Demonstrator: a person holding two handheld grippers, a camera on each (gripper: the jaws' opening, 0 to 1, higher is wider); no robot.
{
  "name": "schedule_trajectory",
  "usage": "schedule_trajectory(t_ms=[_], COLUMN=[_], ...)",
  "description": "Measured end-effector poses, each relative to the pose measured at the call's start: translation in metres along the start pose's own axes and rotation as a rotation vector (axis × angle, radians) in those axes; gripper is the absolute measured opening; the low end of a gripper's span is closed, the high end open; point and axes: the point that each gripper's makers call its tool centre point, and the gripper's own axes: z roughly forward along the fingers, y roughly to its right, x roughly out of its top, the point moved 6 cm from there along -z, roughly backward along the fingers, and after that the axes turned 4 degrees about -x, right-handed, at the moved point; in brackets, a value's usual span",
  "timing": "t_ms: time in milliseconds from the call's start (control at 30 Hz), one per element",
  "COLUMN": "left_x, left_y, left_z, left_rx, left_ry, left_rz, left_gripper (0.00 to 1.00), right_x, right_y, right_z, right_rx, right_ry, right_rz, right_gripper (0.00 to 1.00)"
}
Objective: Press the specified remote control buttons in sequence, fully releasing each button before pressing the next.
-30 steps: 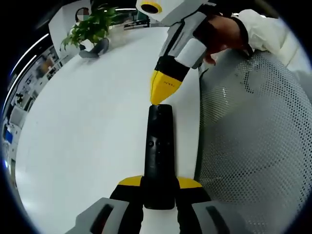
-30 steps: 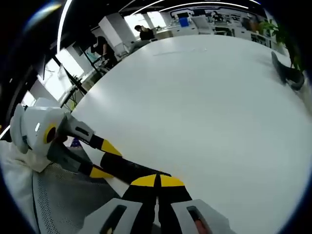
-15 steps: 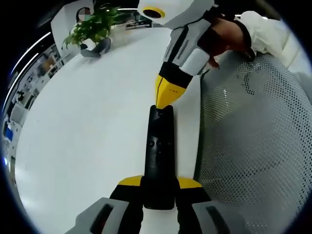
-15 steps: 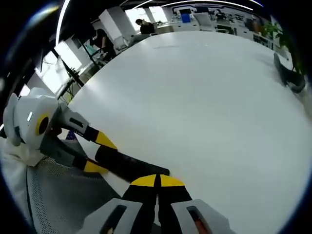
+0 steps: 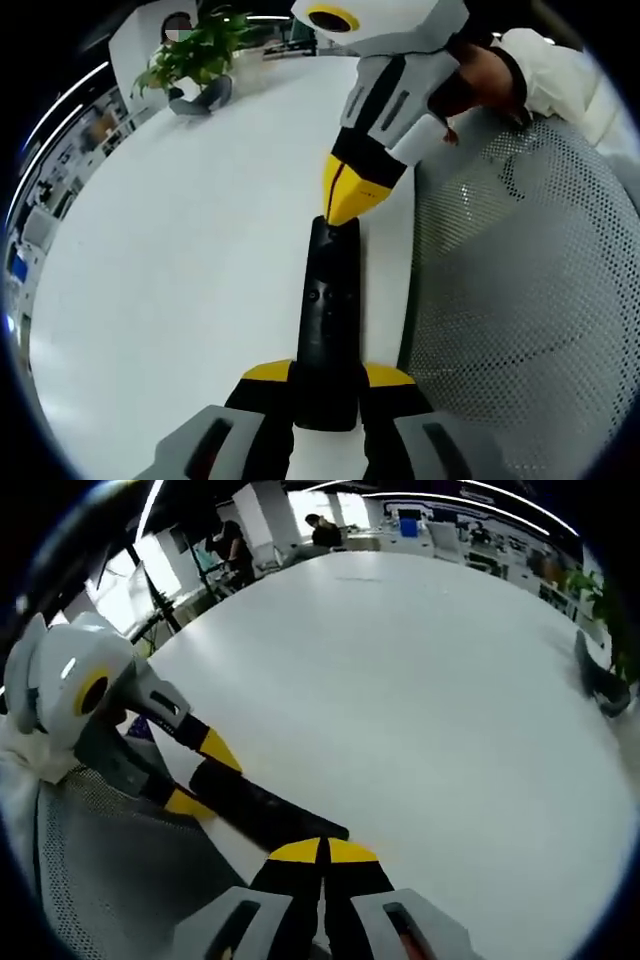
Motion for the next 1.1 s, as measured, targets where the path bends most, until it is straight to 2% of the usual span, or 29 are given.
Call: schedule_trajectory(t_ms=[167,600,867,1100], left_x=[-0.0007,-0.0011,-0.001,-0.0011], left_y=[-0.0005,-0.0008,-0.0008,-0.0006], left_z=[-0.0001,-0.0001,-0.0001,-0.0003], left_rx=[0.0,-0.004,-0.009,-0.01], left_ry=[0.013,0.017,0.014,0.02], left_rz=[-0.001,0.009,0.024,0.023], left_gripper=[0.24,0.24,0.24,0.24], right_x=[0.0011,0.0028,0.0074,0.0041], right_y=[0.0001,0.002,-0.0013,-0.007], right_z=[0.0007,-0.0007,-0.0027,0.0011], right_rx=[-0.014,-0.001,0.066,0.076], right_ry=[0.001,-0.01,0.02,-0.011], right_rz=[-0.048,0.009,0.077,0.052], right_gripper=[0.0,0.0,0.0,0.0])
